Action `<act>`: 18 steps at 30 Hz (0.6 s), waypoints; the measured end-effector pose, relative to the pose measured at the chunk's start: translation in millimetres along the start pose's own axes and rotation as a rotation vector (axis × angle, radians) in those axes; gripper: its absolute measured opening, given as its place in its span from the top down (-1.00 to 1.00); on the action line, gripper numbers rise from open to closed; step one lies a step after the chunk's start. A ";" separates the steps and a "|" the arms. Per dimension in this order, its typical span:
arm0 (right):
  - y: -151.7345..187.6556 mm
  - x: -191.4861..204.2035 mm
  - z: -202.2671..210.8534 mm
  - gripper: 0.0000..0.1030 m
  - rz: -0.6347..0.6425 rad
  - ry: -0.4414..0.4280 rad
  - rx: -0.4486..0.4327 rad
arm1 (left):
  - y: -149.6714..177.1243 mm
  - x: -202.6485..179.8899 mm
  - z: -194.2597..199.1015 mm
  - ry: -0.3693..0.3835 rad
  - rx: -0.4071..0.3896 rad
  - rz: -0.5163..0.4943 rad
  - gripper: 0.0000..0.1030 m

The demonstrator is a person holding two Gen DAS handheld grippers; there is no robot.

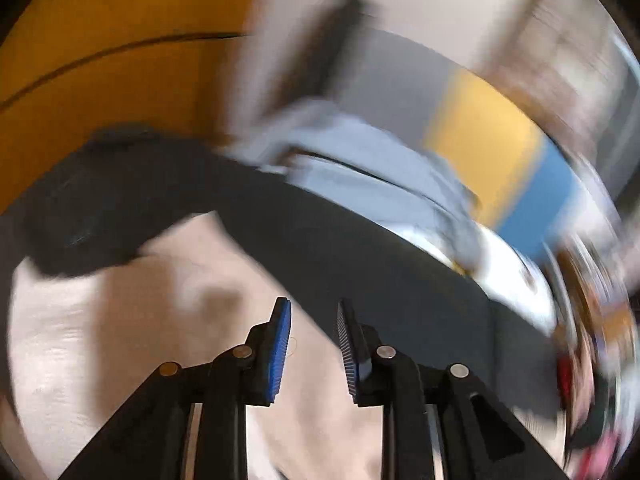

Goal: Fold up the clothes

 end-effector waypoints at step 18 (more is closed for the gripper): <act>-37.3 -20.8 16.9 -1.00 0.019 -0.032 -0.030 | 218.8 -246.5 -121.6 0.493 0.776 -0.317 0.04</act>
Point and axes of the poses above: each gripper's, at about its wrist camera, not at the fingertips, and z roughly against the way its jaws point, x to its left, y to its underside, the point moved 10 cm from there along -z, roughly the way its jaws point, and after that the axes turned 8 degrees about z, right-handed, at the moved point
